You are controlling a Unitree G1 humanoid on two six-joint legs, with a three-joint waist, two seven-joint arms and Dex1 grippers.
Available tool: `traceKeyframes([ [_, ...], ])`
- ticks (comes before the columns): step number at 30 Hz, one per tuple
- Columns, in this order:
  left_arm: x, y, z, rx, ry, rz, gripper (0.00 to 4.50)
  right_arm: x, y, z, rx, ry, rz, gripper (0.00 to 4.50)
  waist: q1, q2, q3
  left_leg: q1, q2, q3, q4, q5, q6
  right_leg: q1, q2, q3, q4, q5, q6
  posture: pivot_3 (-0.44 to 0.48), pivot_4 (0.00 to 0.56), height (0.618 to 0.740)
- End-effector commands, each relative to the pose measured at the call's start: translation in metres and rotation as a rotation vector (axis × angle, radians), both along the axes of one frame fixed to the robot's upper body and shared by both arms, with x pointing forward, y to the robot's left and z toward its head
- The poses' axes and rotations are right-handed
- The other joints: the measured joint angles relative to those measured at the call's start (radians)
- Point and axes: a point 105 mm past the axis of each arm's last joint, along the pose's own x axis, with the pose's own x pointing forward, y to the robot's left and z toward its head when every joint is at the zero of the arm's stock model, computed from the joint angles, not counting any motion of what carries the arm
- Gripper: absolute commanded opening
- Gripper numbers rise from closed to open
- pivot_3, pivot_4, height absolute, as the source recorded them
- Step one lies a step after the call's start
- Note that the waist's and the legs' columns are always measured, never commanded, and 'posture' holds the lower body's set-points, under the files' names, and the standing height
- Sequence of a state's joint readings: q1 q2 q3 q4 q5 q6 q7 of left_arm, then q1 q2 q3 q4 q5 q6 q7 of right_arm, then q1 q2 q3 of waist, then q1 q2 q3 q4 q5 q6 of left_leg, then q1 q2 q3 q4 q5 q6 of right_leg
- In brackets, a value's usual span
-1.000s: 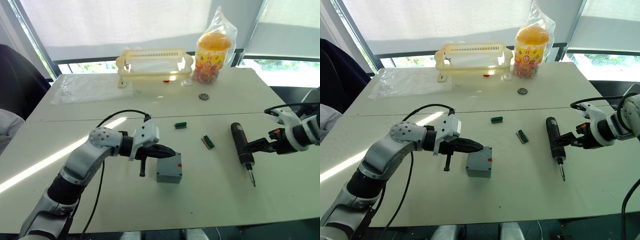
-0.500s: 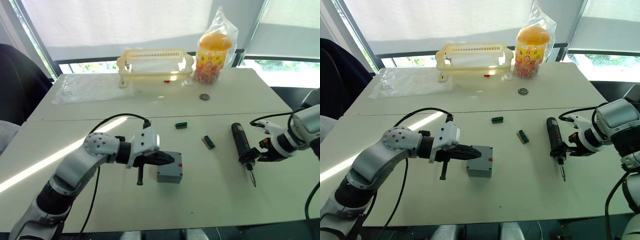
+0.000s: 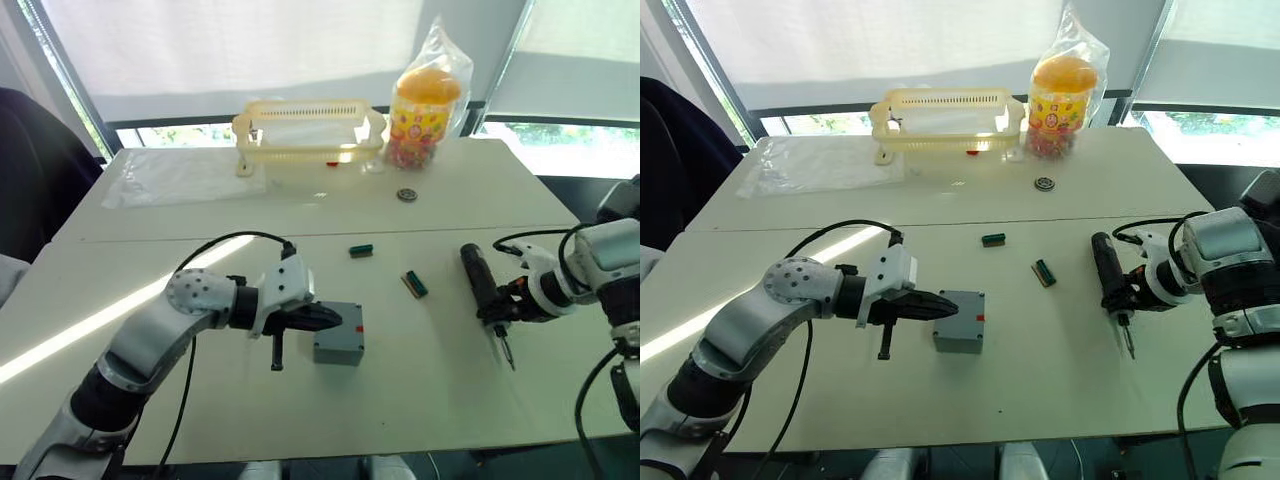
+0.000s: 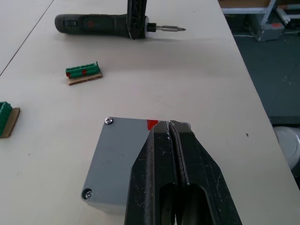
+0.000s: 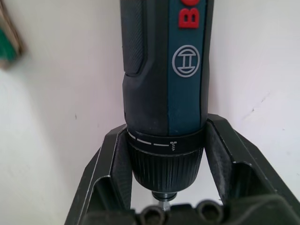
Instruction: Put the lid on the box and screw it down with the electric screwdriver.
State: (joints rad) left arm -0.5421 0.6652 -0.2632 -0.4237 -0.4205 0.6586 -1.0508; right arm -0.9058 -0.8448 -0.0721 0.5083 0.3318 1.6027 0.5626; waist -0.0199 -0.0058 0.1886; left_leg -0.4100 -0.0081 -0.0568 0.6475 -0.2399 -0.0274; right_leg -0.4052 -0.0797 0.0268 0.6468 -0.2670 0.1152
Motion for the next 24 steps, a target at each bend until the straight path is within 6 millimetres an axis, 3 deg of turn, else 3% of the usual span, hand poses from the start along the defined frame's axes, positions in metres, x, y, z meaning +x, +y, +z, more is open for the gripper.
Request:
traceKeyframes([
  [1, 0.013, 0.006, 0.004, 0.000, -0.005, -0.003, 0.00, 0.015, -0.015, 0.074, -0.018, -0.410, -0.181, 1.78, 0.006, 0.002, 0.000, -0.001, 0.000, 0.000, 0.000, 0.000, 0.000, -0.002, 0.000, 0.000, 0.002, 0.000, 0.000, 0.000, 0.150, 0.740],
  [4, 0.026, 0.010, -0.007, 0.002, 0.042, 0.010, 0.00, 0.004, -0.003, 0.103, -0.021, -0.717, -0.331, 1.78, 0.005, 0.005, -0.001, -0.001, 0.000, -0.002, -0.004, 0.000, 0.000, -0.005, 0.001, -0.001, 0.005, 0.000, 0.000, 0.000, 0.150, 0.740],
  [8, 0.031, 0.006, -0.002, -0.002, 0.058, -0.022, 0.00, -0.020, 0.020, 0.137, -0.105, -1.084, -0.408, 1.78, 0.011, 0.005, -0.001, -0.002, 0.002, -0.005, -0.010, 0.001, -0.001, -0.007, 0.004, -0.002, 0.005, -0.001, 0.000, 0.000, 0.150, 0.740],
  [12, 0.029, 0.005, -0.004, 0.029, 0.064, -0.056, 0.00, -0.040, 0.078, 0.152, -0.095, -1.321, -0.132, 1.78, 0.004, 0.005, -0.001, -0.002, -0.001, -0.003, -0.013, 0.004, -0.006, -0.007, -0.001, -0.001, 0.002, -0.001, 0.001, 0.000, 0.150, 0.740],
  [15, 0.029, 0.004, -0.008, 0.050, 0.064, -0.065, 0.00, -0.056, 0.138, 0.141, -0.031, -1.404, 0.180, 1.78, -0.013, 0.005, -0.001, 0.001, -0.001, -0.002, -0.014, 0.004, -0.006, -0.005, 0.000, 0.000, 0.002, -0.001, 0.001, 0.000, 0.150, 0.740],
  [18, 0.027, 0.004, -0.018, 0.095, 0.059, -0.076, 0.00, -0.068, 0.172, 0.120, 0.061, -1.398, 0.325, 1.78, -0.026, 0.005, -0.001, 0.003, 0.001, -0.004, -0.015, 0.004, -0.006, -0.004, 0.002, 0.000, 0.004, -0.001, 0.000, 0.000, 0.150, 0.740],
  [24, 0.032, 0.006, -0.040, 0.153, 0.047, -0.030, 0.00, -0.074, 0.193, 0.091, 0.167, -1.372, 0.398, 1.78, -0.018, 0.004, -0.001, 0.002, 0.001, -0.004, -0.014, 0.004, -0.007, -0.004, 0.001, -0.001, 0.003, -0.001, 0.000, 0.000, 0.150, 0.740],
])
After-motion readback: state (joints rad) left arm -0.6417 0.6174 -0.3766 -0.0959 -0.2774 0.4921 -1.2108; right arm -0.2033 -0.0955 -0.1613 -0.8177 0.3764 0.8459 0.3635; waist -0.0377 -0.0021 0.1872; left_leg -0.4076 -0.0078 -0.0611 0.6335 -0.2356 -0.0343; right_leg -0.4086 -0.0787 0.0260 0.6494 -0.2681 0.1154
